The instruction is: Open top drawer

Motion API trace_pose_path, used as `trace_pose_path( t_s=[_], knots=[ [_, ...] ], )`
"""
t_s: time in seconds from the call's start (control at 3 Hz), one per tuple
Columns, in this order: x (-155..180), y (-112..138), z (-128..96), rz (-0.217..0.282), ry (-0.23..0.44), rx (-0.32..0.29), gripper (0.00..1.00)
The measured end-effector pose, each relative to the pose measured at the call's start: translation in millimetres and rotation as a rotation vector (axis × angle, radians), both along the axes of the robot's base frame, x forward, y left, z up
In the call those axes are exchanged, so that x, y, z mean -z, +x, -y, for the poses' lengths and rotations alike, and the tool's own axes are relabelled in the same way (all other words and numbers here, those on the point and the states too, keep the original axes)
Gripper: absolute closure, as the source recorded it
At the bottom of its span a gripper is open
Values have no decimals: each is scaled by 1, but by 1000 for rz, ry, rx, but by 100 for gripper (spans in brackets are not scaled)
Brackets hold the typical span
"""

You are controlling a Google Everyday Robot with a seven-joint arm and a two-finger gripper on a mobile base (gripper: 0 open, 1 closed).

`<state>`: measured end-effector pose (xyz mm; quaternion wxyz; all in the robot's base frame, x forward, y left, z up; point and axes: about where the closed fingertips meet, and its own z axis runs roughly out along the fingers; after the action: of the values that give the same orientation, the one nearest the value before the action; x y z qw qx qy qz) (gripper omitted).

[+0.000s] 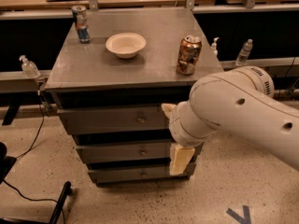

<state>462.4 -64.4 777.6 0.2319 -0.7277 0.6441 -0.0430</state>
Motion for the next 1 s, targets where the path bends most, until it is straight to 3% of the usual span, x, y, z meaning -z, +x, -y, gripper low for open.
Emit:
trace_pose_path(
  t_s=[0.67,1.0],
  knots=[
    [38,39,24,131,-116,-52,0],
    [69,72,37,201,-137,-53,0]
  ],
)
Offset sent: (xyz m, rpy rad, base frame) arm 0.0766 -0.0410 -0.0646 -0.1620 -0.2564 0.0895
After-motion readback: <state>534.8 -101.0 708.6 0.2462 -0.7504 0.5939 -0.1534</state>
